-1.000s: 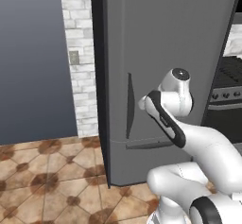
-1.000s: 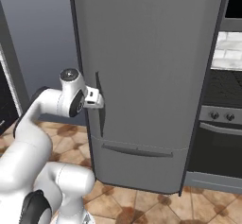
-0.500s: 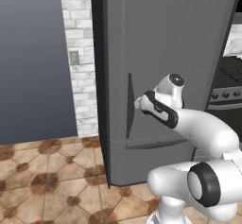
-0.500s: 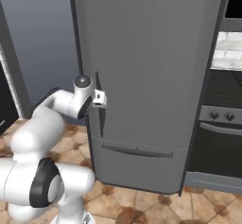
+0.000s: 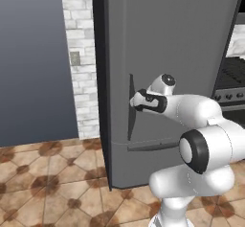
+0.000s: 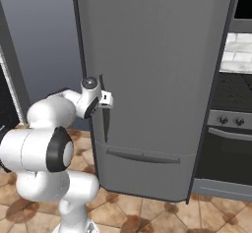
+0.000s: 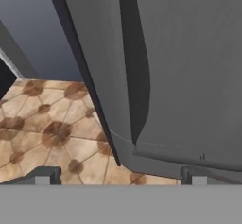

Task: Retrieve the sausage and cheese from the fridge and place them on the cutting board on the counter.

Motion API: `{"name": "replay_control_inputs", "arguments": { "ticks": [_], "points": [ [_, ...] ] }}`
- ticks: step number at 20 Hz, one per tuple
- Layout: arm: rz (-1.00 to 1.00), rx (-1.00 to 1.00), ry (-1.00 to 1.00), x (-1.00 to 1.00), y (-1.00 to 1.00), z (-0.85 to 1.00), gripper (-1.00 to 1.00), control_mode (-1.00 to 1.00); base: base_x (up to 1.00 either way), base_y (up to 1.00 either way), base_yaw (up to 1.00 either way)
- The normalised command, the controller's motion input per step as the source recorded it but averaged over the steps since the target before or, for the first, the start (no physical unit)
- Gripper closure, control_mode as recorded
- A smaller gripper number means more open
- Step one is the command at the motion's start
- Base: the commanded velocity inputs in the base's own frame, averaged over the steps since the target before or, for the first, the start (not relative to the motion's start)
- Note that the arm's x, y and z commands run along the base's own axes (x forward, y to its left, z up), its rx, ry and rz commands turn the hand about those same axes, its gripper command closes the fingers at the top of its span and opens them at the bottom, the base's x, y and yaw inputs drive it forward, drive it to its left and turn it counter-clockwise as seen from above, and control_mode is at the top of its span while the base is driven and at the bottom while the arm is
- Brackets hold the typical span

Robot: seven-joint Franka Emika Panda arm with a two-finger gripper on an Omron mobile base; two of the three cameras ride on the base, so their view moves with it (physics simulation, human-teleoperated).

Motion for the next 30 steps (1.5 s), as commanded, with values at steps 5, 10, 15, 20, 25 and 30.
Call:
{"name": "replay_control_inputs", "arguments": {
  "ticks": [5, 10, 15, 20, 25, 30],
  "points": [
    [0.01, 0.00, -0.01, 0.37, -0.03, -0.22, -1.00, -1.00, 0.00, 0.00, 0.00],
    [0.06, 0.00, -0.04, 0.29, 0.00, -0.20, -1.00, -1.00, 0.00, 0.00, 0.00],
    [0.13, 0.00, -0.10, 0.08, 0.00, -0.28, -1.00, -1.00, 0.00, 0.00, 0.00],
    [0.03, 0.00, -0.05, 0.18, 0.00, -0.25, -1.00, -1.00, 0.00, 0.00, 0.00],
    [-0.01, 0.01, 0.00, 0.28, -0.06, -0.14, -1.00, -1.00, 0.00, 0.00, 0.00],
    [-0.06, 0.00, 0.00, 0.31, 0.00, -0.13, -1.00, -1.00, 0.00, 0.00, 0.00]
  ]
}}
